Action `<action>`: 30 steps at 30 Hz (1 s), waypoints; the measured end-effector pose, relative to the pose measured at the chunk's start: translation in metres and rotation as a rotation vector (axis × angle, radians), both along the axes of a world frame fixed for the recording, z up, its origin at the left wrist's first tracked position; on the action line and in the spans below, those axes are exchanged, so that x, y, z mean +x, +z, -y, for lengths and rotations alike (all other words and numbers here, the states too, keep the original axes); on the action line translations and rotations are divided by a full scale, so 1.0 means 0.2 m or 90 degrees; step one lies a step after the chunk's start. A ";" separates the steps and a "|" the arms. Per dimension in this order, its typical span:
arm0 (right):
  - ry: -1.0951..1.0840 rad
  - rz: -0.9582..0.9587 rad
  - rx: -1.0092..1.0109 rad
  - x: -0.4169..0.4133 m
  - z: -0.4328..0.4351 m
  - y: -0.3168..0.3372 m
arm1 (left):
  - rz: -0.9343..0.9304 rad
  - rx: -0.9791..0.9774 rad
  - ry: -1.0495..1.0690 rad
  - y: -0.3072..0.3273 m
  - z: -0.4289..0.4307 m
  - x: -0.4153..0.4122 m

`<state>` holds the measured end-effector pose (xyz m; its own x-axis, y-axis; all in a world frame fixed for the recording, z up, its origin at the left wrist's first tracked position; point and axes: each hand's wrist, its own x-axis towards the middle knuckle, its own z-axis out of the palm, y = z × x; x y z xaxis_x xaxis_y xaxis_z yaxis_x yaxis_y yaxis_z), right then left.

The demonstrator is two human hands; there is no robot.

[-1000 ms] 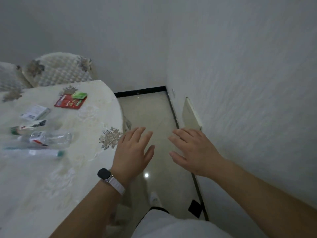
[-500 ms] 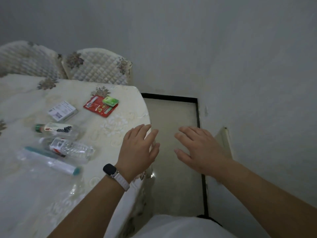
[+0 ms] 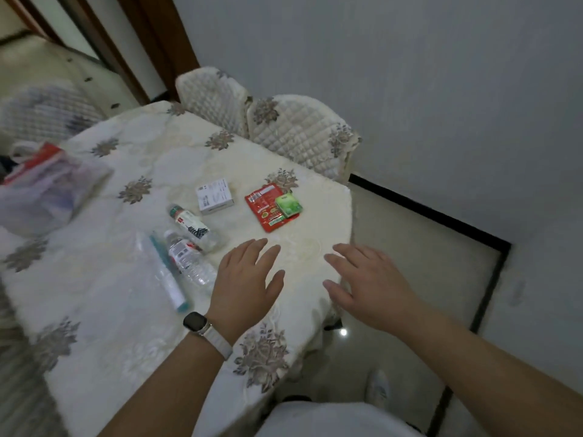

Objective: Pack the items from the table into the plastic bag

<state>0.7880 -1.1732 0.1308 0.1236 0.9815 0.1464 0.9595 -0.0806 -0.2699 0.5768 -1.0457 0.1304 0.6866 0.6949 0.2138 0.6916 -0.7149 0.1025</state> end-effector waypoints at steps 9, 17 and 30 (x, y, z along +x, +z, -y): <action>0.200 -0.064 -0.041 0.10 -0.44 -0.03 | -0.030 -0.035 0.268 0.03 0.01 -0.16; 0.325 -0.022 -0.079 -0.17 -0.85 -0.09 | -0.003 -0.074 0.392 -0.12 -0.18 -0.36; 0.255 -0.008 -0.186 -0.71 -1.64 -0.34 | 0.082 -0.269 0.529 -0.53 -0.73 -0.50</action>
<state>0.6454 -0.8457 0.0633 -0.2723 0.9518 -0.1412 0.9273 0.2204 -0.3025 0.4772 -0.8991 0.0235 -0.0758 0.9887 -0.1289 0.9288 0.1171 0.3516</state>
